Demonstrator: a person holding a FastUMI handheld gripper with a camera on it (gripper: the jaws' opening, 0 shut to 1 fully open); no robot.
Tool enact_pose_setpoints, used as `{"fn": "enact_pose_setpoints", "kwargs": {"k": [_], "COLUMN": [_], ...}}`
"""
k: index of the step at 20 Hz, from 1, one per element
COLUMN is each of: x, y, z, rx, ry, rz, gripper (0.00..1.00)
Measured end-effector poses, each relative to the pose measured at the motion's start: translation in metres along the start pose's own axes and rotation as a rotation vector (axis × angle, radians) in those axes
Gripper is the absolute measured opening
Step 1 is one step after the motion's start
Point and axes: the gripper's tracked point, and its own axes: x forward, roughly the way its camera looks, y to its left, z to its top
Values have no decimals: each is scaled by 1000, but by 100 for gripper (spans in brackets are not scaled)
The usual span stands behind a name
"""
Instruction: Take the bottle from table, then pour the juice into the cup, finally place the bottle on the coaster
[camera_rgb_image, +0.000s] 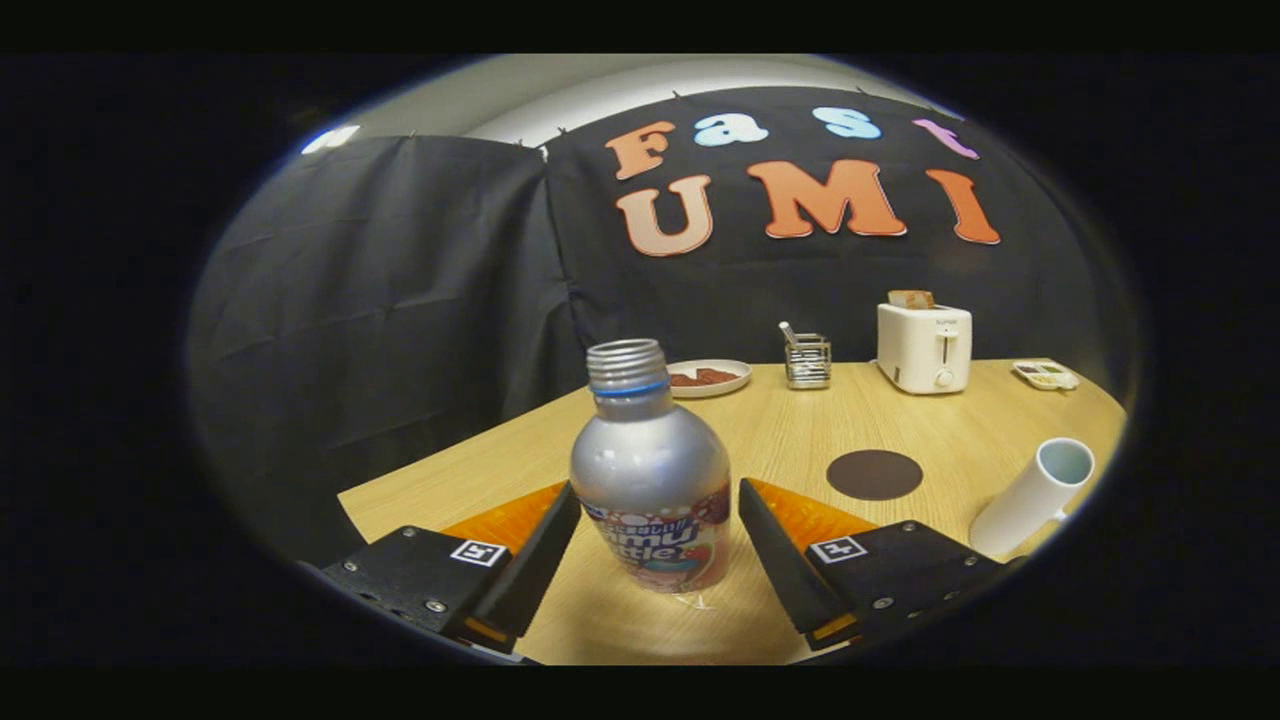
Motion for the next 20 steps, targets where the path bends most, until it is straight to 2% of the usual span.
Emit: {"fn": "enact_pose_setpoints", "kwargs": {"k": [2, 5, 12, 20], "x": [1, 1, -17, -32], "y": [0, -4, -3, -25], "z": [-1, 1, 25, 46], "rx": [25, 44, 124, 347], "ry": [10, 19, -12, -29], "rz": [-1, -13, 21, 83], "gripper": [86, 82, 81, 81]}}
